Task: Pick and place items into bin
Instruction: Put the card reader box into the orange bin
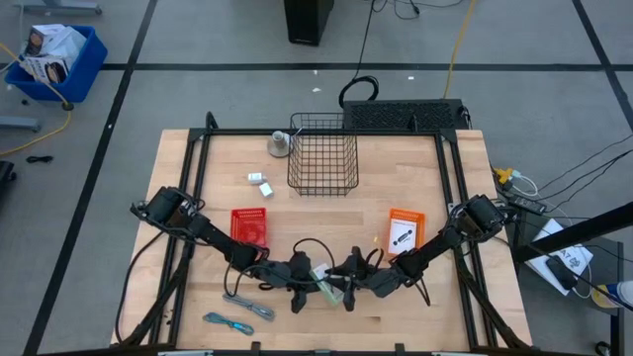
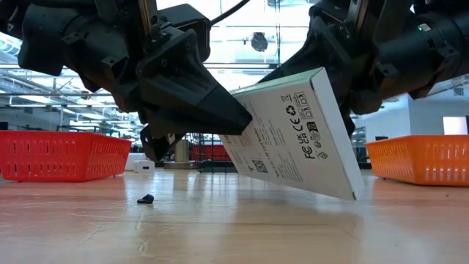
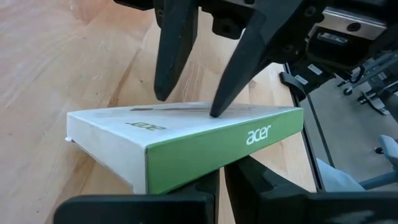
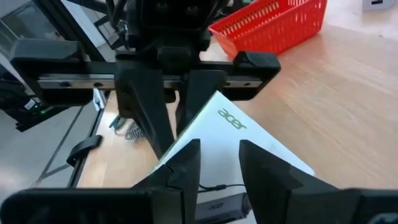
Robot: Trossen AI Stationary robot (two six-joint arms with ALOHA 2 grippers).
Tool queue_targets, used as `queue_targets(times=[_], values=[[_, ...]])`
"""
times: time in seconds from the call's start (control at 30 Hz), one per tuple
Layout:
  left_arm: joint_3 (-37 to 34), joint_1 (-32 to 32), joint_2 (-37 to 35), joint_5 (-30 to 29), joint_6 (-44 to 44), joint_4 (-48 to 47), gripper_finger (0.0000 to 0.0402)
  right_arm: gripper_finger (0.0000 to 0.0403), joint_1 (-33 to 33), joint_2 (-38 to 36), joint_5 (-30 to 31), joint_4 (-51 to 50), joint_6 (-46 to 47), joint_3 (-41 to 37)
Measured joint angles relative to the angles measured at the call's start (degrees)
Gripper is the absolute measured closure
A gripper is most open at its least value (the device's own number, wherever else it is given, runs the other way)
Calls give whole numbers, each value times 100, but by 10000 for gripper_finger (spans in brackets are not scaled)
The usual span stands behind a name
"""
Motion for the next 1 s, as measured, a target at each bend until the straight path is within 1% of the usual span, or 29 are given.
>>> queue_targets(times=[0.37,0.6,0.77,0.83,0.93,1.0], values=[[0,0,0,-3,-17,-32,371,292,0,-24,0,39,-303,0],[2,4,-2,-70,-35,-94,371,288,15,-532,0,17,-1100,4],[2,0,-4,-181,-13,-91,371,288,81,-856,51,-455,-1290,4],[2,29,-7,-261,22,-121,371,287,160,-911,192,-655,-1306,2],[2,105,-7,-238,-16,-268,371,287,321,-1023,345,-1008,-1170,4],[2,108,-7,-235,-53,-360,371,287,459,-1043,552,-1294,-1051,4]])
